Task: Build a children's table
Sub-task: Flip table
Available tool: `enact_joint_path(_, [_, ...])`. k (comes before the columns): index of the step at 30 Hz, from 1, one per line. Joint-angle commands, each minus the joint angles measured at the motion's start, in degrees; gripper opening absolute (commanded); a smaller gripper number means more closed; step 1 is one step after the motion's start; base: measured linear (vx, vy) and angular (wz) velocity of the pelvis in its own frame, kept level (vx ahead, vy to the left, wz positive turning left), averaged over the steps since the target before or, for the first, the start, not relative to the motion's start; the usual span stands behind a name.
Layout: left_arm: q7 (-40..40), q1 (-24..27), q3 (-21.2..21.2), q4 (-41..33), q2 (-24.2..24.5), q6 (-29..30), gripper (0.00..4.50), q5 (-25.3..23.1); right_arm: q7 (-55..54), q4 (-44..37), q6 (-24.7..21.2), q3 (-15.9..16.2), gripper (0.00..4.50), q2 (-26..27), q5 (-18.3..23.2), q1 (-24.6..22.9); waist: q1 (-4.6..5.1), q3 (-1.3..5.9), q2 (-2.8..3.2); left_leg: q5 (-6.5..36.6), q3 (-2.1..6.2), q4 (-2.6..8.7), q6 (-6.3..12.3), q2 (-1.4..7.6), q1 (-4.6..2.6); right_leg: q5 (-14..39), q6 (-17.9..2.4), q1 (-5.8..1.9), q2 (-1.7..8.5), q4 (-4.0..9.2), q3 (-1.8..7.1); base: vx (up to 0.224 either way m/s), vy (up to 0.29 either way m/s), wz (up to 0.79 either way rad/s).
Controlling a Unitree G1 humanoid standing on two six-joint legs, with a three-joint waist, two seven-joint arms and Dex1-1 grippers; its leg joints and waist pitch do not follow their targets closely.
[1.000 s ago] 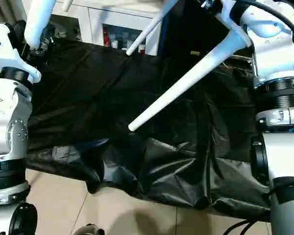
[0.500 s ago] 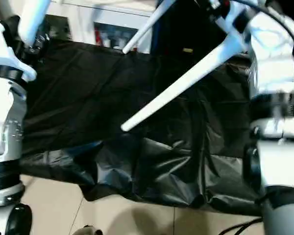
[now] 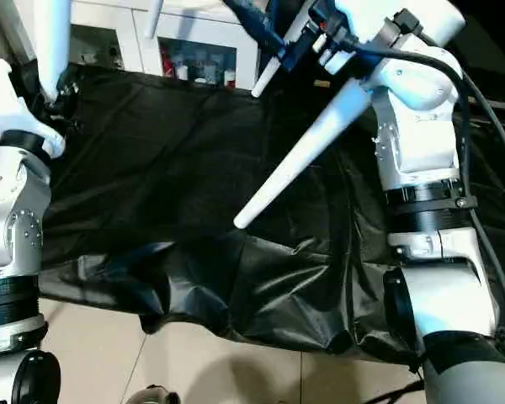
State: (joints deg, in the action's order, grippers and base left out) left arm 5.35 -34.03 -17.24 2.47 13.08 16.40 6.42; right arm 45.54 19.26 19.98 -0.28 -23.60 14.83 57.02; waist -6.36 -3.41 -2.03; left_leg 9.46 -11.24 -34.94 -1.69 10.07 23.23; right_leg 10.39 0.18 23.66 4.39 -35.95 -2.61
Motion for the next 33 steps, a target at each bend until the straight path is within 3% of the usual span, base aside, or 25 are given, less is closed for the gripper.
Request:
enact_joint_path(1, [-0.36, -0.7, 0.21, -1.54, -0.07, -0.29, 2.05, 1.19, 0.95, -2.42, -1.89, -0.07, 4.5, 0.21, 2.23, -1.97, 0.04, 4.27, 0.58, 15.08, 1.59, 4.18, 0.66, 2.94, -2.04, 7.79, -10.8, -2.16, 3.27, 3.98, 2.11, 0.0, 0.0, 0.0])
enact_joint_path(4, [-0.59, -0.46, 0.32, -1.79, -0.09, -0.25, 2.02, 1.16, 0.14, -6.81, -5.09, 1.21, 4.5, 2.68, 4.64, -7.89, -0.09, 4.37, 0.57, 13.43, 1.71, 4.28, 1.24, 3.03, -1.87, 6.39, -10.56, -2.3, 3.29, 3.8, 2.08, 0.0, 0.0, 0.0])
enact_joint_path(5, [-0.59, -0.46, 0.32, -1.79, -0.09, -0.25, 2.0, 1.16, 0.14, -6.81, -5.09, 1.21, 4.5, 2.68, 4.64, -7.89, -0.18, 4.49, 0.51, 12.97, 1.61, 4.16, 1.17, 3.0, -2.0, 5.7, -10.74, -2.22, 3.25, 3.81, 2.06, 0.0, 0.0, 0.0])
enact_joint_path(6, [-0.65, -0.48, 0.31, -1.65, -0.06, -0.28, 1.98, 1.06, -1.8, -9.37, -5.93, 2.61, 4.5, 5.28, 4.65, -13.73, -0.23, 4.38, 0.69, 13.26, 1.62, 4.26, 1.03, 3.0, -1.99, 6.14, -10.77, -2.17, 3.27, 3.95, 2.08, 0.0, 0.0, 0.0])
enact_joint_path(8, [-0.66, -0.52, 0.33, -1.49, -0.01, -0.34, 1.96, 1.01, -3.25, -10.26, -6.23, 3.02, 4.5, 6.78, 4.53, -16.7, -0.14, 4.37, 0.72, 14.28, 1.77, 4.56, 0.24, 3.1, -1.96, 7.19, -10.19, -2.18, 3.28, 4.03, 2.07, 0.0, 0.0, 0.0])
enact_joint_path(10, [-0.62, -0.65, 0.49, -1.19, 0.26, -0.42, 1.95, 0.92, -6.94, -11.08, -6.13, 3.29, 4.5, 9.76, 3.82, -22.71, -0.08, 4.47, 1.03, 14.74, 1.8, 4.59, -0.44, 3.1, -2.06, 6.64, -10.17, -2.04, 3.25, 4.06, 2.09, 0.0, 0.0, 0.0])
enact_joint_path(13, [-0.55, -0.76, 0.58, -1.05, 0.35, -0.5, 1.95, 0.95, -8.99, -11.33, -5.82, 2.69, 4.5, 11.09, 3.74, -25.3, -0.01, 4.41, 1.0, 15.54, 1.84, 4.7, -1.2, 3.02, -1.97, 7.21, -9.94, -2.09, 3.29, 4.09, 2.12, 0.0, 0.0, 0.0])
enact_joint_path(14, [-0.35, -1.07, 0.71, -0.55, 0.55, -0.68, 1.94, 1.0, -12.02, -12.16, -5.38, 1.62, 4.5, 12.73, 3.19, -29.39, -0.03, 4.36, 1.34, 15.7, 1.86, 4.76, -1.46, 2.99, -1.95, 7.54, -9.7, -2.06, 3.32, 4.15, 2.13, 0.0, 0.0, 0.0])
enact_joint_path(15, [-0.35, -1.07, 0.71, -0.55, 0.55, -0.68, 1.93, 1.0, -12.02, -12.16, -5.38, 1.62, 4.5, 12.73, 3.19, -29.39, -0.08, 4.24, 1.33, 16.38, 1.76, 4.81, -1.55, 3.03, -2.1, 8.22, -9.36, -1.82, 3.29, 4.38, 2.23, 0.0, 0.0, 0.0])
enact_joint_path(16, [-0.28, -1.21, 0.77, -0.31, 0.63, -0.77, 1.92, 1.01, -13.09, -12.7, -5.44, 1.17, 4.5, 13.36, 3.14, -31.15, 0.05, 4.25, 1.14, 17.16, 1.93, 4.91, -1.78, 2.95, -1.97, 9.18, -9.06, -2.1, 3.3, 4.33, 2.15, 0.0, 0.0, 0.0])
enact_joint_path(17, [-0.13, -1.26, 0.79, 0.13, 0.88, -0.94, 1.92, 1.03, -17.7, -14.58, -5.78, 0.09, 4.5, 14.73, 0.14, -36.53, -0.13, 4.18, 1.26, 16.81, 1.81, 4.93, -1.96, 3.02, -2.11, 9.23, -8.53, -1.78, 3.31, 4.53, 2.29, 0.0, 0.0, 0.0])
enact_joint_path(18, [-0.06, -1.24, 0.79, 0.24, 0.98, -0.99, 1.91, 1.03, -19.49, -15.28, -5.7, -0.16, 4.5, 15.15, -1.45, -38.37, -0.12, 4.17, 1.16, 16.97, 1.82, 4.98, -2.14, 2.95, -2.14, 8.97, -8.36, -1.77, 3.23, 4.53, 2.31, 0.0, 0.0, 0.0])
enact_joint_path(19, [-0.06, -1.24, 0.79, 0.24, 0.98, -0.99, 1.9, 1.03, -19.49, -15.28, -5.7, -0.16, 4.5, 15.15, -1.45, -38.37, -0.08, 4.23, 1.13, 16.61, 1.95, 5.07, -2.34, 2.96, -1.97, 8.73, -8.32, -2.02, 3.27, 4.43, 2.25, 0.0, 0.0, 0.0])
enact_joint_path(23, [0.19, -1.0, 0.74, 0.55, 1.42, -1.15, 1.88, 1.04, -23.54, -20.52, -7.17, 0.11, 4.5, 17.38, -2.18, -47.46, 0.08, 3.98, 1.2, 19.03, 2.0, 5.29, -2.32, 2.97, -2.02, 12.01, -7.23, -1.84, 3.39, 4.93, 2.31, 0.0, 0.0, 0.0])
enact_joint_path(26, [0.2, -0.91, 0.8, 0.55, 1.52, -1.17, 1.88, 1.05, -25.15, -21.43, -7.79, -0.09, 4.5, 17.86, -2.4, -49.61, 0.29, 3.95, 1.24, 20.62, 2.15, 5.43, -2.53, 2.97, -2.1, 14.42, -6.63, -1.78, 3.41, 5.17, 2.23, 0.0, 0.0, 0.0])
enact_joint_path(28, [0.24, -0.79, 0.91, 0.54, 1.63, -1.22, 1.86, 1.03, -29.26, -21.5, -10.4, -2.1, 4.5, 19.17, -2.4, -50.69, 0.31, 3.86, 1.43, 20.8, 2.13, 5.56, -2.73, 3.03, -2.21, 14.09, -6.5, -1.56, 3.28, 5.31, 2.29, 0.0, 0.0, 0.0])
enact_joint_path(30, [0.3, -0.76, 1.18, 0.81, 1.8, -1.47, 1.85, 0.99, -34.59, -20.42, -13.93, -5.56, 4.5, 20.76, -1.54, -49.29, 0.45, 3.98, 1.57, 20.49, 2.16, 5.64, -3.19, 2.97, -2.27, 12.65, -6.87, -1.55, 3.16, 5.08, 2.24, 0.0, 0.0, 0.0])
enact_joint_path(31, [0.3, -0.76, 1.18, 0.81, 1.8, -1.47, 1.85, 0.99, -34.59, -20.42, -13.93, -5.56, 4.5, 20.76, -1.54, -49.29, 0.51, 3.96, 1.5, 20.66, 2.16, 5.61, -3.33, 2.96, -2.31, 12.48, -6.83, -1.53, 3.11, 5.03, 2.24, 0.0, 0.0, 0.0])
enact_joint_path(32, [0.38, -0.93, 1.31, 1.07, 1.84, -1.6, 1.85, 1.01, -33.32, -18.78, -14.92, -5.47, 4.5, 20.02, -0.57, -46.94, 0.46, 3.97, 2.03, 21.12, 2.19, 5.61, -3.68, 2.9, -2.41, 12.02, -6.77, -1.52, 3.07, 5.01, 2.21, 0.0, 0.0, 0.0])
enact_joint_path(33, [0.39, -0.95, 1.32, 1.09, 1.85, -1.62, 1.85, 1.01, -33.11, -18.66, -14.96, -5.36, 4.5, 19.9, -0.54, -46.74, 0.62, 3.92, 1.87, 21.65, 2.22, 5.67, -3.74, 2.87, -2.37, 12.12, -6.78, -1.59, 3.06, 5.02, 2.14, 0.0, 0.0, 0.0])
